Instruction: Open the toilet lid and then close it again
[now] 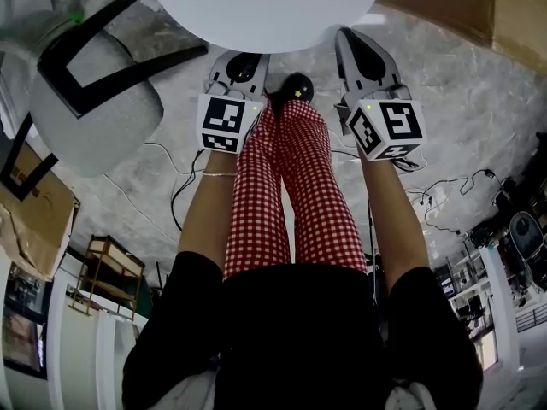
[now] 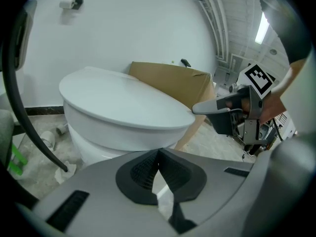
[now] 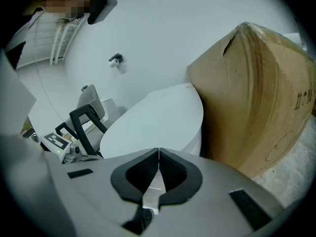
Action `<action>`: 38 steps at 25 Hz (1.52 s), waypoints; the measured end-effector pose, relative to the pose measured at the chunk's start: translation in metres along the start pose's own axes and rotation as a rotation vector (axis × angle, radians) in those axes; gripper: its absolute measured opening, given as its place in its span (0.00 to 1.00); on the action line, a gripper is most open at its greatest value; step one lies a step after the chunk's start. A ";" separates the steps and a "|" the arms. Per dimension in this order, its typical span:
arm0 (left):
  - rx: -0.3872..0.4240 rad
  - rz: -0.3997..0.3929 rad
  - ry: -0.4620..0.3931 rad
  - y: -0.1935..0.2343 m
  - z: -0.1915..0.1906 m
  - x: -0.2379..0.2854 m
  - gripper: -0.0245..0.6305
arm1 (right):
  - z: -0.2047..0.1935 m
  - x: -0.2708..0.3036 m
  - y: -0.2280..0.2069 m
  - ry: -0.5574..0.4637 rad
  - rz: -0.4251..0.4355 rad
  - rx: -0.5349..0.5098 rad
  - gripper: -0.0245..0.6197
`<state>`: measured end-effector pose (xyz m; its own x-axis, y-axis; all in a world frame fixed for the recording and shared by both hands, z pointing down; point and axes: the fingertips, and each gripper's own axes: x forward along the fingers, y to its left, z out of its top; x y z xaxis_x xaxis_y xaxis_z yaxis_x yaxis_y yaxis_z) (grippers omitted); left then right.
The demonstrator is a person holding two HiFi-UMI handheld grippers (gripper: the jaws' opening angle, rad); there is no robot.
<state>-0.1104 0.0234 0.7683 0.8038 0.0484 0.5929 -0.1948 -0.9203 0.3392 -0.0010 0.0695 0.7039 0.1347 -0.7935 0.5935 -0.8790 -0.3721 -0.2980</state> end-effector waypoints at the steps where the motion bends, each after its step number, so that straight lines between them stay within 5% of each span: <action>1: 0.002 0.001 0.001 0.000 -0.001 0.000 0.04 | -0.001 0.001 0.000 0.004 -0.001 0.003 0.07; 38: 0.042 0.023 -0.038 0.001 0.002 -0.017 0.04 | -0.015 0.007 -0.004 0.045 -0.017 0.014 0.07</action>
<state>-0.1236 0.0213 0.7571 0.8205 0.0127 0.5715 -0.1904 -0.9366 0.2942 -0.0039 0.0728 0.7202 0.1292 -0.7647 0.6313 -0.8704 -0.3925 -0.2973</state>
